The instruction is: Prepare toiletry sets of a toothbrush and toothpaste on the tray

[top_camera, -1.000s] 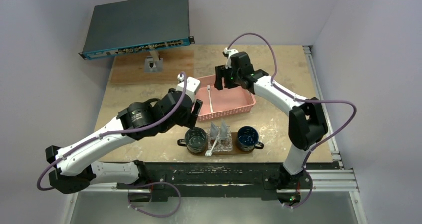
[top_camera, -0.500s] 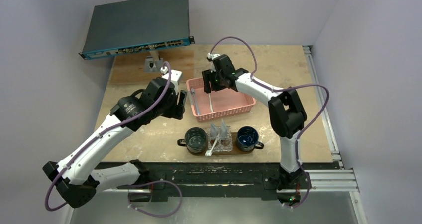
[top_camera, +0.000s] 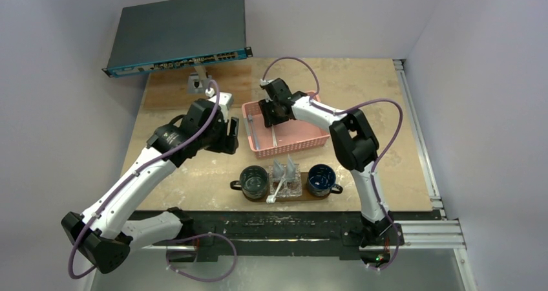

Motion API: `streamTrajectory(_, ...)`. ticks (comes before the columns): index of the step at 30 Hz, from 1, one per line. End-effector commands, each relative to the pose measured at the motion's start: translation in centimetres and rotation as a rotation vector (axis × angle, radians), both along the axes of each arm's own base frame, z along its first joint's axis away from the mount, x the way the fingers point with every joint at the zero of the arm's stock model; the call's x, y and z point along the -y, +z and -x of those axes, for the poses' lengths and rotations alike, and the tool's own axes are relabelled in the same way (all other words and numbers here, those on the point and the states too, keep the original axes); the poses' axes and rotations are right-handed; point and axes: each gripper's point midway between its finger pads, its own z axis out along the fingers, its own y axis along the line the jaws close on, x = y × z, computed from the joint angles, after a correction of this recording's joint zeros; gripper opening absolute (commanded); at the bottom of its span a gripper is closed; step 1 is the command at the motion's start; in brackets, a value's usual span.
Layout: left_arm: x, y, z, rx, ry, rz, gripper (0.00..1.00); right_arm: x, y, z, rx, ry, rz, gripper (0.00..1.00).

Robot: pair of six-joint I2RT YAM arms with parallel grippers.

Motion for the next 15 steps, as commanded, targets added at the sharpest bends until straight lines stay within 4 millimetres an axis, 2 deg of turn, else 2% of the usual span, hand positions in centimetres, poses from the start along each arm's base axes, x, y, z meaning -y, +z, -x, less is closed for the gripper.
streamTrajectory(1,0.5,0.9,-0.7,0.041,-0.020,0.043,0.64,-0.6,1.1,-0.9,0.049,-0.005,0.025,0.47)
streamTrajectory(6,0.6,0.8,-0.7,0.034,-0.023,0.049,0.64,-0.5,-0.3,-1.0,0.038,-0.010,0.070,0.42)
streamTrajectory(11,0.5,0.8,-0.8,0.033,-0.019,0.050,0.64,-0.3,-1.1,-0.9,0.032,-0.008,0.098,0.26)
streamTrajectory(15,0.5,0.7,-0.8,0.030,-0.019,0.049,0.64,0.1,-1.6,-0.7,0.023,-0.011,0.119,0.18)
